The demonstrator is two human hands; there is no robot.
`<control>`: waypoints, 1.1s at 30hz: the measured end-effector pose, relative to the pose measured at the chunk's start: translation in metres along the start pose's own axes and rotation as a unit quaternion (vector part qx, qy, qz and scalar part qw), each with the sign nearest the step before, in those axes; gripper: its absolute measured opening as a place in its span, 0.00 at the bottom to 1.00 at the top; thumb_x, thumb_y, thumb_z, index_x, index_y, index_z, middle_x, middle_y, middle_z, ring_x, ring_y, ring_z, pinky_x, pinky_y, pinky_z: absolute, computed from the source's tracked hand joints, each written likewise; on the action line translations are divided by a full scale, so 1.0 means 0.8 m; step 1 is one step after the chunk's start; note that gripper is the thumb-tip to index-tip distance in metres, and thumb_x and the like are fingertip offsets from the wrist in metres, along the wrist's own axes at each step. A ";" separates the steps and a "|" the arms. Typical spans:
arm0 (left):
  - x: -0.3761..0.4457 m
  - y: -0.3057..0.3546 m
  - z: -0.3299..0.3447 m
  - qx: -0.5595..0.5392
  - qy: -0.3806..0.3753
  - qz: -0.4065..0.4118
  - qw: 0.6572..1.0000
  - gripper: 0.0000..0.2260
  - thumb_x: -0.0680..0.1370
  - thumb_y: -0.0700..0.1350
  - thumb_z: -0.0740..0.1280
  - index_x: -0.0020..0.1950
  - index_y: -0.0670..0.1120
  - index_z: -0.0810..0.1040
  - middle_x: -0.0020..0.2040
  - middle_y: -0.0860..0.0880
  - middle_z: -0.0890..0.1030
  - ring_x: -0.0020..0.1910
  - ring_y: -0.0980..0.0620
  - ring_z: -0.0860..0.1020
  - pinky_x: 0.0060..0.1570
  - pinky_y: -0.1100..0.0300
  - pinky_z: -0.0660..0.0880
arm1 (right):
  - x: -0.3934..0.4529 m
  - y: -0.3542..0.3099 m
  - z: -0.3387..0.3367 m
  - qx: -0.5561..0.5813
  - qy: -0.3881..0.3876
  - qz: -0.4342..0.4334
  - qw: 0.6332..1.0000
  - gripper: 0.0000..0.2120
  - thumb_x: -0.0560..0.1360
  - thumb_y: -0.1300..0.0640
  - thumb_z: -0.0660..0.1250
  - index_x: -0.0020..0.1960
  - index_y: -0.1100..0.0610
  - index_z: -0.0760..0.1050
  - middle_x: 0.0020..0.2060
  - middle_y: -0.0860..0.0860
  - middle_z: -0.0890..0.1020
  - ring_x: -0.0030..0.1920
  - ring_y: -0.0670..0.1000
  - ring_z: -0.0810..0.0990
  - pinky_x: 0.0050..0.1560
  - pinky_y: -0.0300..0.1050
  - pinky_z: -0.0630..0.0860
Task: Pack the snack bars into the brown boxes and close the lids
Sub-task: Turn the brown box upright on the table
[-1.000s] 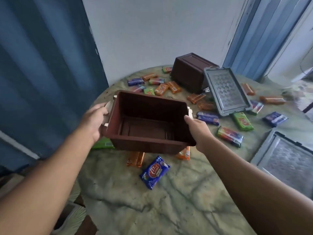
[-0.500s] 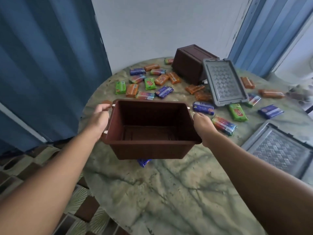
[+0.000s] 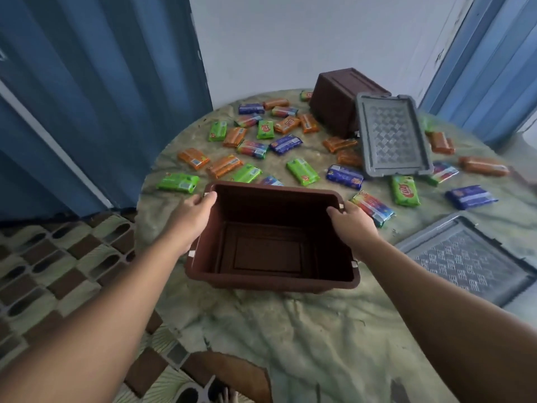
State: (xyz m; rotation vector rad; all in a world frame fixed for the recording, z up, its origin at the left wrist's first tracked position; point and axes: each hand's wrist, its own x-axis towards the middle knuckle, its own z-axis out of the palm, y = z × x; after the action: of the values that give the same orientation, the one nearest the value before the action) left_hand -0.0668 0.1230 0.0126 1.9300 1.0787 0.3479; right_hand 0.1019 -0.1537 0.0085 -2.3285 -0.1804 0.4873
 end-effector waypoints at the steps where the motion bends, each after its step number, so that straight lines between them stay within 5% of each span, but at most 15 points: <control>1: -0.019 -0.002 0.008 0.010 0.019 -0.003 1.000 0.20 0.82 0.61 0.62 0.60 0.47 0.82 0.56 0.47 0.82 0.59 0.45 0.78 0.54 0.53 0.71 | -0.002 0.010 -0.007 -0.016 -0.007 -0.014 1.000 0.18 0.82 0.44 0.62 0.66 0.51 0.76 0.58 0.53 0.82 0.59 0.58 0.80 0.62 0.53 0.76; 8: -0.130 -0.040 0.056 0.017 0.063 -0.067 0.996 0.22 0.80 0.61 0.61 0.40 0.44 0.77 0.35 0.47 0.79 0.47 0.38 0.80 0.42 0.51 0.70 | -0.024 0.063 -0.045 -0.094 -0.044 -0.068 0.992 0.17 0.82 0.45 0.61 0.66 0.54 0.75 0.59 0.57 0.82 0.60 0.61 0.79 0.58 0.51 0.74; 12: -0.150 -0.042 0.052 0.166 0.047 -0.093 0.981 0.17 0.80 0.58 0.61 0.58 0.46 0.70 0.53 0.44 0.80 0.53 0.41 0.78 0.51 0.49 0.73 | -0.031 0.065 -0.045 -0.179 -0.061 -0.098 0.977 0.21 0.80 0.46 0.63 0.69 0.55 0.69 0.64 0.60 0.75 0.65 0.63 0.74 0.60 0.56 0.75; 16: -0.150 -0.017 0.057 0.214 0.058 -0.006 0.975 0.30 0.78 0.68 0.62 0.74 0.53 0.62 0.67 0.40 0.70 0.67 0.38 0.72 0.62 0.46 0.71 | -0.037 0.053 -0.038 -0.230 -0.001 -0.205 0.951 0.29 0.79 0.42 0.64 0.76 0.47 0.61 0.70 0.59 0.66 0.71 0.64 0.64 0.64 0.61 0.72; 21: -0.144 -0.006 0.080 0.308 0.026 0.038 0.950 0.27 0.79 0.70 0.58 0.72 0.55 0.68 0.64 0.40 0.67 0.62 0.35 0.75 0.59 0.45 0.73 | -0.031 0.040 -0.028 -0.333 -0.056 -0.315 0.887 0.29 0.81 0.43 0.63 0.78 0.37 0.55 0.73 0.56 0.64 0.72 0.63 0.64 0.62 0.62 0.75; 33: -0.159 -0.018 0.092 0.336 0.087 0.071 0.935 0.19 0.83 0.61 0.58 0.67 0.50 0.70 0.60 0.39 0.69 0.54 0.35 0.76 0.48 0.47 0.73 | -0.042 0.056 -0.026 -0.308 -0.049 -0.308 0.899 0.20 0.84 0.49 0.57 0.74 0.38 0.60 0.67 0.55 0.66 0.65 0.63 0.67 0.52 0.59 0.76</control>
State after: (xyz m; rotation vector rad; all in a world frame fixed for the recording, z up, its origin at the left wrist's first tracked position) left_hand -0.1056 -0.0152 -0.0210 2.6327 1.2876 0.2480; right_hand 0.0788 -0.2082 0.0007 -2.6438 -1.2341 0.2345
